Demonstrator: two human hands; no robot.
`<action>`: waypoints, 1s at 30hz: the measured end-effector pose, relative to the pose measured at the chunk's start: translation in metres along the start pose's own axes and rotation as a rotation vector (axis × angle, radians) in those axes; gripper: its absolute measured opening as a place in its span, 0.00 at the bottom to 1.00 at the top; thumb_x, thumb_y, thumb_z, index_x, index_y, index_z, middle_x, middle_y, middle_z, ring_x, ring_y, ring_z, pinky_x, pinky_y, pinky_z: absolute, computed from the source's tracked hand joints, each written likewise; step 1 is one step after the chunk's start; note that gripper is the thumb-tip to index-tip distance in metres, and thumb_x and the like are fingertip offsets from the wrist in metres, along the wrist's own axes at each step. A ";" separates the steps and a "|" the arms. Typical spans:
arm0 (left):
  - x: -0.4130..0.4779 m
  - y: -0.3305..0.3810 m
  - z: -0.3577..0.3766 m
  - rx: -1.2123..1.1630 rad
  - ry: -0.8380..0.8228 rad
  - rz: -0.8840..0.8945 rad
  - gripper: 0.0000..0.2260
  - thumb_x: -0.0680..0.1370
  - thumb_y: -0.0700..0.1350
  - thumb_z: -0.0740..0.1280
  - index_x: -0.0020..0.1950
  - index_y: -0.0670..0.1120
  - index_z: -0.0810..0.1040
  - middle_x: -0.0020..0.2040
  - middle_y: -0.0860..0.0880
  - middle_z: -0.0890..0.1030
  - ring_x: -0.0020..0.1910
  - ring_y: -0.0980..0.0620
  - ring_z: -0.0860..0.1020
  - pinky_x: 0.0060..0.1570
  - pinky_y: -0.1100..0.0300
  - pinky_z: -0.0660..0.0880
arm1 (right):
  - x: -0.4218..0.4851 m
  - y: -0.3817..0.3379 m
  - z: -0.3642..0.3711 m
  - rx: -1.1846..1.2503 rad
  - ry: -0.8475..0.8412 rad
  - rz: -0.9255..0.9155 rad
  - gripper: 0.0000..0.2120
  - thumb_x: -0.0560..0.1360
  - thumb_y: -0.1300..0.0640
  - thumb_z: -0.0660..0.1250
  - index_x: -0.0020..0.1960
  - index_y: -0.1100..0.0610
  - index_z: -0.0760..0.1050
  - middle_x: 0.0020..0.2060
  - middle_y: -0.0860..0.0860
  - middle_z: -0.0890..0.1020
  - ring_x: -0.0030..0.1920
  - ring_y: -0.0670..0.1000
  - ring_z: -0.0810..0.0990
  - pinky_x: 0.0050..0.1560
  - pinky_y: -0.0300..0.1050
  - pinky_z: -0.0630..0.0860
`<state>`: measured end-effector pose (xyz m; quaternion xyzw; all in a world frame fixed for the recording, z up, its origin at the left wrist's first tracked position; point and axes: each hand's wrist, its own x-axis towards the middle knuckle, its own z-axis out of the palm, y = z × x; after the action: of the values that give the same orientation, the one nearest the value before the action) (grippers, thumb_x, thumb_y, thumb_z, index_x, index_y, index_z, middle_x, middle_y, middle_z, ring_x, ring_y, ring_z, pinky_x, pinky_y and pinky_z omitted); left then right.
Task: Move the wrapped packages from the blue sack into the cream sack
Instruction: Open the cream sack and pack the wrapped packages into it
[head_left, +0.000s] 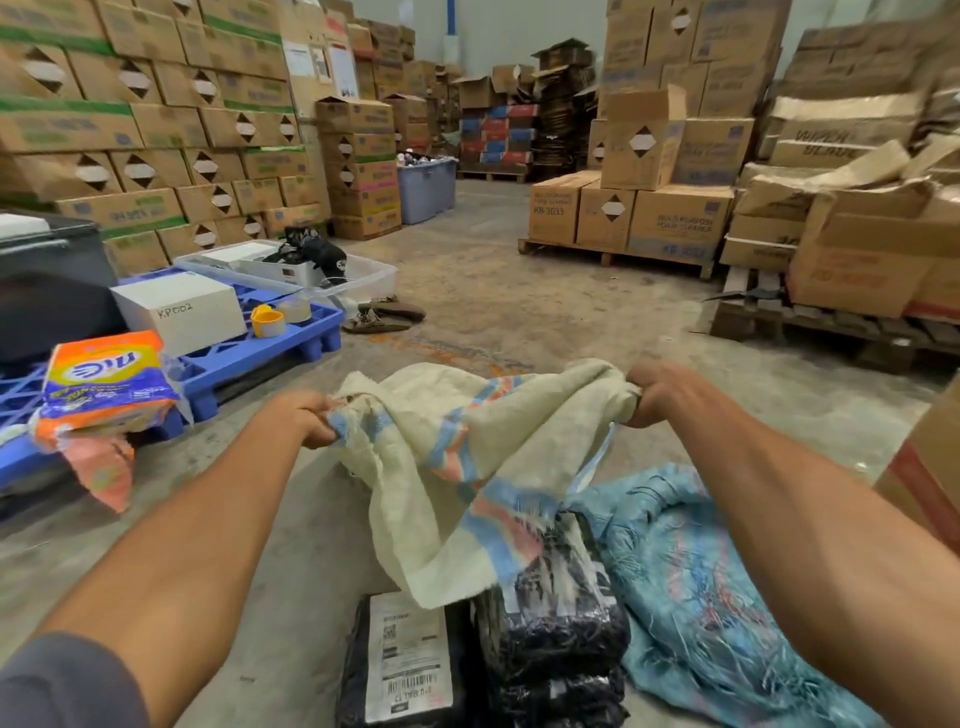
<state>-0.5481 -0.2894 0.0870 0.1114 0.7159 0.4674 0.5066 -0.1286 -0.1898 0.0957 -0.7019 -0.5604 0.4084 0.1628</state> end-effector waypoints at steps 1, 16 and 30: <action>0.008 -0.006 -0.008 -0.084 0.001 -0.081 0.10 0.82 0.39 0.61 0.61 0.47 0.76 0.45 0.47 0.74 0.44 0.54 0.75 0.50 0.65 0.72 | -0.003 0.009 -0.007 -0.316 0.052 -0.088 0.06 0.80 0.60 0.63 0.49 0.61 0.76 0.51 0.57 0.79 0.54 0.55 0.79 0.56 0.47 0.76; 0.034 -0.025 -0.076 1.346 0.030 0.427 0.38 0.67 0.52 0.74 0.69 0.54 0.55 0.64 0.42 0.73 0.59 0.41 0.75 0.62 0.46 0.72 | 0.014 0.039 -0.037 -0.487 -0.045 -0.027 0.18 0.69 0.48 0.74 0.53 0.57 0.76 0.44 0.53 0.82 0.41 0.53 0.81 0.42 0.49 0.81; 0.025 -0.021 -0.063 1.759 0.606 1.009 0.08 0.72 0.53 0.74 0.44 0.49 0.84 0.48 0.49 0.73 0.50 0.47 0.72 0.44 0.54 0.66 | -0.007 0.024 -0.016 -1.109 0.589 -0.367 0.10 0.76 0.49 0.71 0.53 0.53 0.83 0.44 0.52 0.80 0.46 0.54 0.82 0.44 0.46 0.76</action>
<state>-0.6058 -0.3200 0.0580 0.6024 0.7697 -0.0508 -0.2052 -0.1011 -0.1999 0.0914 -0.6573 -0.7305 -0.1850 -0.0098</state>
